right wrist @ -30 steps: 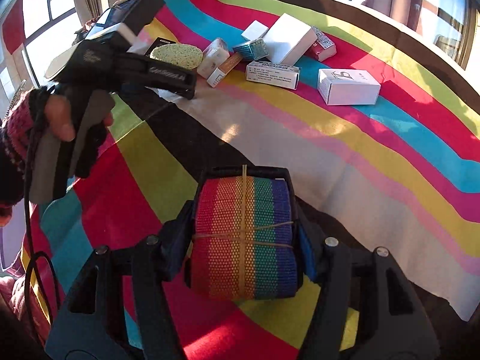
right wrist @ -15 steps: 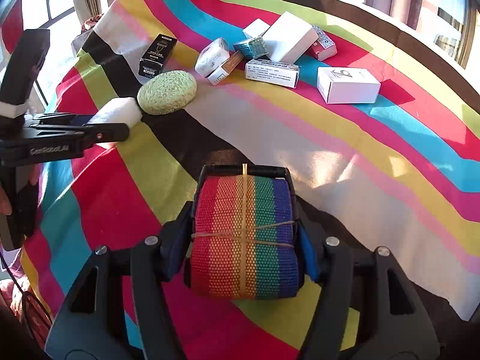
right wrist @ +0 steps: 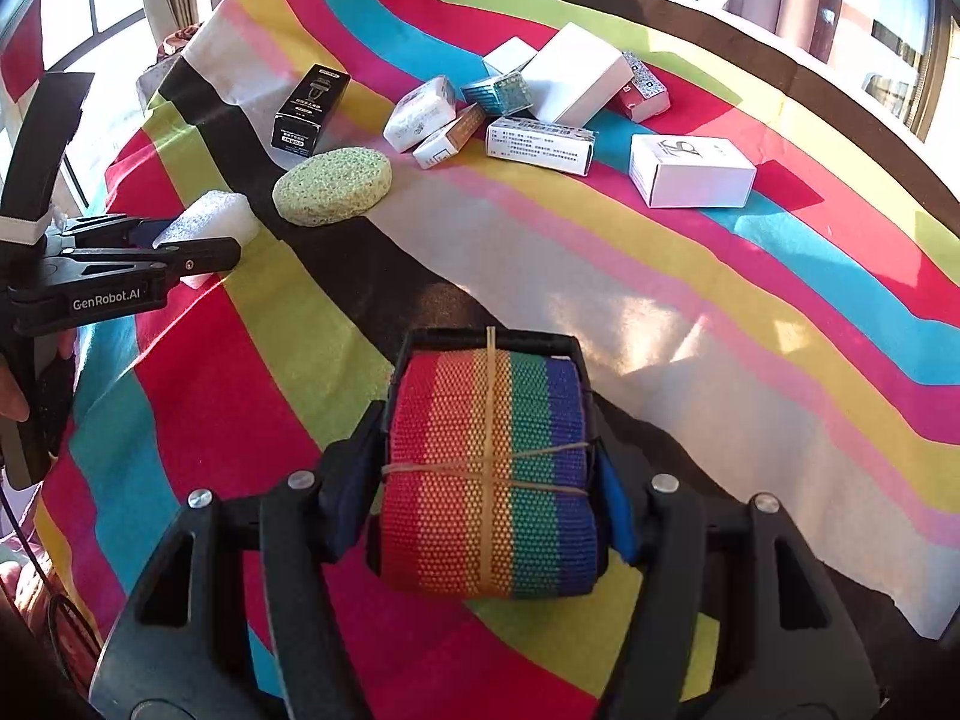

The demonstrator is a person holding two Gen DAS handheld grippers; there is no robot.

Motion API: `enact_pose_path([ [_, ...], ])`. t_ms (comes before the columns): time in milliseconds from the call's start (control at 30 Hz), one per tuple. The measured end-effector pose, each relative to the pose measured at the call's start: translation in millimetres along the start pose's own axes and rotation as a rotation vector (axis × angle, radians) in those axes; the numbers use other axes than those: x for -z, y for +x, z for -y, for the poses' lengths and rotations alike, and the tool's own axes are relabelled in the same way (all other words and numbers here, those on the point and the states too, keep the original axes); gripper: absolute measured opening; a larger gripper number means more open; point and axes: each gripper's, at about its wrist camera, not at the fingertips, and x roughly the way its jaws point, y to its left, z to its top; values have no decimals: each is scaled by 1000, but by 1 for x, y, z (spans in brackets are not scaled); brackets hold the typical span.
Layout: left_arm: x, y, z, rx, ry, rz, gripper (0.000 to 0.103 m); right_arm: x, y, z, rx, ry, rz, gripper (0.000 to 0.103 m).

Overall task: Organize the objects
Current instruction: 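Grasp the green sponge on white foam with the left tool and lift, then carry the white foam block in the left tool and the strap bundle in the right tool to the bin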

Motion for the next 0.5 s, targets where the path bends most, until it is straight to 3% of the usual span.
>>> enact_pose_path([
  [133,0,0,-3,-3,-18,1,49,8,-9,-13,54,108,-5,64],
  [367,0,-1,-8,9,-41,6,49,28,-25,-45,108,167,1,64],
  [500,8,-15,-27,29,-129,46,49,32,-32,-47,139,191,24,64],
])
